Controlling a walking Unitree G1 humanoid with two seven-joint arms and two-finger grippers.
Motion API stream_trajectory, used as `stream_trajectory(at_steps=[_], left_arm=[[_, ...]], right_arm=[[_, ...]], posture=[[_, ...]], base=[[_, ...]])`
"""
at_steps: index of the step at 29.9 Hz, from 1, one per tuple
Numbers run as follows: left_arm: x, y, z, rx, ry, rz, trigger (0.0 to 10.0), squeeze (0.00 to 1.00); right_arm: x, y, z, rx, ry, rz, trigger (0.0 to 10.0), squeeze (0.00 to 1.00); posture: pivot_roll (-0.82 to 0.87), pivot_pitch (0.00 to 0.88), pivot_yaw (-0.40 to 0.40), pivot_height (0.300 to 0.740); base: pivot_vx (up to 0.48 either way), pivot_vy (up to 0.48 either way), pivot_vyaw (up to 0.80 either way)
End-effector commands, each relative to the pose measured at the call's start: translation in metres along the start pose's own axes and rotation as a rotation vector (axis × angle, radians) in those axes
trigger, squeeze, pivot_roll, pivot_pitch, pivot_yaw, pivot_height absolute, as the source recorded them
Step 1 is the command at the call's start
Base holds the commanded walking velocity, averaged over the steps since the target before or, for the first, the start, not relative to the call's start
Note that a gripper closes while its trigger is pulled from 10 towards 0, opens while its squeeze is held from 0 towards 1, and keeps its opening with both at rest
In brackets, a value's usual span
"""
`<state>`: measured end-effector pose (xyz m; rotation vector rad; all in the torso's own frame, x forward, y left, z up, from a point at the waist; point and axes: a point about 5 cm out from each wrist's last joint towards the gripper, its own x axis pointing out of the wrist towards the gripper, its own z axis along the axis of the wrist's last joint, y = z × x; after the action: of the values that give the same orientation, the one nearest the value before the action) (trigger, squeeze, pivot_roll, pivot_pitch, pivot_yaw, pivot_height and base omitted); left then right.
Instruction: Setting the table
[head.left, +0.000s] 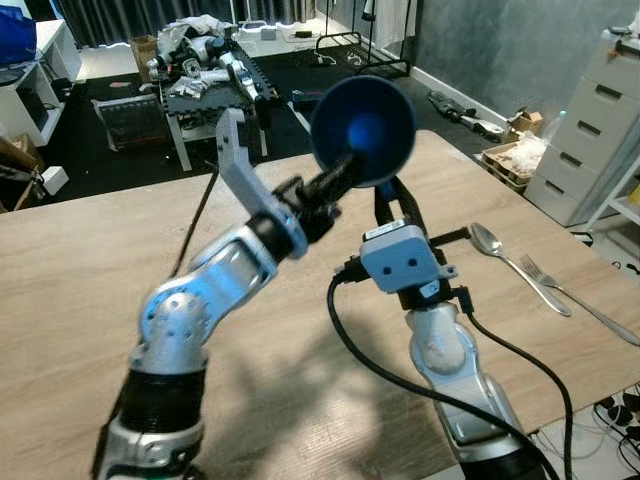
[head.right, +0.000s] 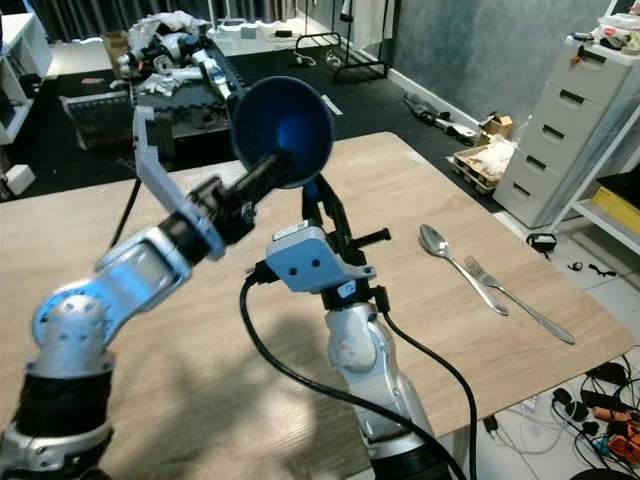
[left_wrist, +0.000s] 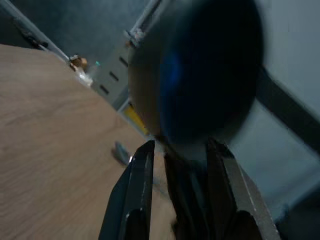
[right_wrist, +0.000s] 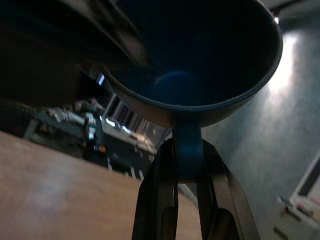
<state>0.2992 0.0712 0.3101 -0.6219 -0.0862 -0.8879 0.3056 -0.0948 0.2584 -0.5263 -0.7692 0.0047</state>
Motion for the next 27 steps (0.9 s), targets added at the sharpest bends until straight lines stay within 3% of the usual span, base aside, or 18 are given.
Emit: stream_trajectory(at_steps=[1,2,4,6,9,10,11,12,13,14,15,18,20,22,24,27], left_arm=[[-0.007,-0.003,0.000,0.045,0.018,-0.021,10.0,0.00],[-0.019,0.003,0.002,0.092,0.024,0.011,10.0,0.00],[-0.022,0.006,0.002,0.094,0.026,0.034,10.0,0.00],[-0.028,0.022,0.002,0.097,0.015,0.143,10.0,0.00],[-0.032,0.026,-0.001,0.148,0.034,0.183,10.0,0.00],[-0.034,0.029,-0.005,0.232,0.068,0.207,10.0,0.00],[-0.038,0.033,-0.011,0.386,0.123,0.241,10.0,0.00],[-0.038,0.033,-0.011,0.386,0.123,0.241,10.0,0.00],[-0.041,0.035,-0.015,0.495,0.164,0.254,10.0,0.00],[-0.041,0.035,-0.015,0.495,0.164,0.254,10.0,0.00],[-0.047,0.042,-0.028,0.694,0.243,0.281,10.0,0.00],[-0.049,0.046,-0.031,0.750,0.260,0.303,10.0,0.00],[-0.053,0.058,-0.036,0.826,0.276,0.383,10.0,0.00],[-0.056,0.064,-0.037,0.867,0.273,0.424,10.0,0.00],[-0.066,0.075,-0.037,0.847,0.254,0.495,10.0,0.00],[-0.079,0.081,-0.040,0.836,0.258,0.524,10.0,0.00]], right_arm=[[-0.004,0.000,-0.007,-0.006,0.038,-0.008,10.0,0.00],[-0.007,-0.004,-0.015,-0.011,0.080,-0.019,10.0,0.00],[-0.008,-0.005,-0.017,-0.012,0.089,-0.023,10.0,0.00],[-0.009,-0.008,-0.019,-0.013,0.101,-0.025,10.0,0.00],[-0.011,-0.011,-0.024,-0.007,0.129,-0.034,10.0,0.00],[-0.012,-0.014,-0.028,0.007,0.162,-0.053,10.0,0.00],[-0.016,-0.020,-0.036,0.024,0.217,-0.075,10.0,0.00],[-0.016,-0.020,-0.036,0.024,0.217,-0.075,10.0,0.00],[-0.019,-0.024,-0.041,0.036,0.255,-0.090,10.0,0.00],[-0.019,-0.024,-0.041,0.036,0.255,-0.090,10.0,0.00],[-0.033,-0.033,-0.054,0.140,0.371,-0.133,10.0,0.00],[-0.042,-0.036,-0.058,0.212,0.425,-0.159,10.0,0.00],[-0.060,-0.041,-0.065,0.340,0.515,-0.208,10.0,0.00],[-0.069,-0.045,-0.067,0.357,0.533,-0.232,10.0,0.00],[-0.086,-0.059,-0.069,0.358,0.565,-0.280,10.0,0.00],[-0.097,-0.075,-0.070,0.348,0.563,-0.305,10.0,0.00]], posture=[[0.05,0.098,0.151,0.740],[0.06,0.102,0.145,0.740],[0.06,0.102,0.145,0.740],[0.06,0.107,0.140,0.740],[0.06,0.111,0.138,0.740],[0.05,0.116,0.135,0.740],[0.06,0.119,0.132,0.740],[0.06,0.119,0.132,0.740],[0.06,0.119,0.132,0.740],[0.06,0.119,0.132,0.740],[0.05,0.124,0.123,0.740],[0.05,0.125,0.123,0.740],[0.04,0.127,0.121,0.740],[0.04,0.128,0.121,0.740],[0.02,0.131,0.116,0.740],[0.02,0.135,0.114,0.740]], base=[[0.000,0.000,0.00],[0.000,0.000,0.00],[0.000,0.000,0.00],[0.000,0.000,0.00],[0.000,0.000,0.00],[0.000,0.000,0.00],[0.000,0.000,0.00],[0.000,0.000,0.00],[0.000,0.000,0.00],[0.000,0.000,0.00],[0.000,0.000,0.00],[0.000,0.000,0.00],[0.000,0.000,0.00],[0.000,0.000,0.00],[0.000,0.000,0.00],[0.000,0.000,0.00]])
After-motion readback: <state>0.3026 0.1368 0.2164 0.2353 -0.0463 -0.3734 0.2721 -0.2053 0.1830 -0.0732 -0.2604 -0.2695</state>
